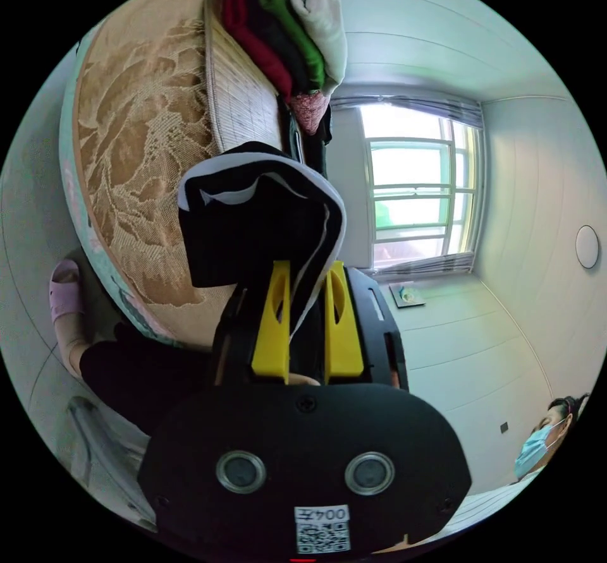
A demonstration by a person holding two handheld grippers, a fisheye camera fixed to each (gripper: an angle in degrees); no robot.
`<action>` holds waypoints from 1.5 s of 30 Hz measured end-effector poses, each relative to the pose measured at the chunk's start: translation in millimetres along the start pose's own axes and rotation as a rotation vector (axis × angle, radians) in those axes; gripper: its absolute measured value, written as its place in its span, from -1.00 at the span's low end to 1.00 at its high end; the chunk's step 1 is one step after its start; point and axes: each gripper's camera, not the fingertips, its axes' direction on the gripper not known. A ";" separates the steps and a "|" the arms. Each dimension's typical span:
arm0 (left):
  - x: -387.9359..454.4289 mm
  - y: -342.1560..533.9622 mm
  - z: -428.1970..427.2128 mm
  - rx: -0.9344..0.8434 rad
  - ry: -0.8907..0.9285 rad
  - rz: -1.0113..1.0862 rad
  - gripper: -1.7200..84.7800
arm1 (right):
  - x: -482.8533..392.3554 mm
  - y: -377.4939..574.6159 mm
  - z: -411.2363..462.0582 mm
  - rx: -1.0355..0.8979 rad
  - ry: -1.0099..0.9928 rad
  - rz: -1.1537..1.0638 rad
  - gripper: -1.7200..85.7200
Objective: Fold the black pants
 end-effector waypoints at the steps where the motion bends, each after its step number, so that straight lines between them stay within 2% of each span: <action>1: 1.4 -2.0 0.6 -0.008 -0.019 0.019 -0.64 | -4.0 -5.1 2.4 -0.007 -0.004 -0.005 -0.70; 6: 1.5 -14.3 3.6 -0.043 -0.065 0.050 -0.58 | -13.1 -19.9 6.5 -0.019 0.015 0.007 -0.71; 8: 3.1 -19.3 7.6 -0.049 -0.086 0.060 -0.63 | -14.6 -23.0 6.2 -0.022 0.019 0.024 -0.74; 10: 9.8 -23.0 11.9 -0.050 -0.111 0.098 -0.79 | -19.2 -27.1 3.7 -0.034 0.051 0.045 -0.82; 14: 31.1 -24.9 11.2 -0.048 -0.120 0.147 -0.83 | -45.8 -26.1 -11.8 -0.017 0.130 -0.001 -0.86; 19: 74.0 -25.1 -33.0 -0.072 -0.144 0.259 -0.83 | -87.4 -3.2 -68.0 -0.018 0.080 -0.092 -0.87; 24: 44.8 -18.7 -71.5 -0.117 -0.219 0.215 -0.83 | -45.6 22.8 -83.7 -0.141 0.105 -0.013 -0.86; 27: 15.0 -6.3 -78.5 -0.113 -0.221 0.136 -0.83 | -14.6 37.2 -87.1 -0.169 0.008 0.052 -0.84; 31: -1.1 0.8 -75.5 -0.090 -0.174 0.081 -0.83 | 23.2 43.7 -111.5 -0.057 -0.161 0.147 -0.70; 36: 2.9 3.6 -62.5 -0.098 -0.179 0.109 -0.83 | 50.0 40.6 -127.3 -0.008 -0.181 0.182 -0.60; 41: 5.7 10.3 -48.8 -0.088 -0.172 0.128 -0.83 | 51.7 39.8 -123.2 -0.006 -0.324 0.140 -0.65; 45: 7.2 13.5 -35.8 -0.079 -0.171 0.148 -0.83 | 44.4 29.2 -120.6 -0.015 -0.364 0.112 -0.81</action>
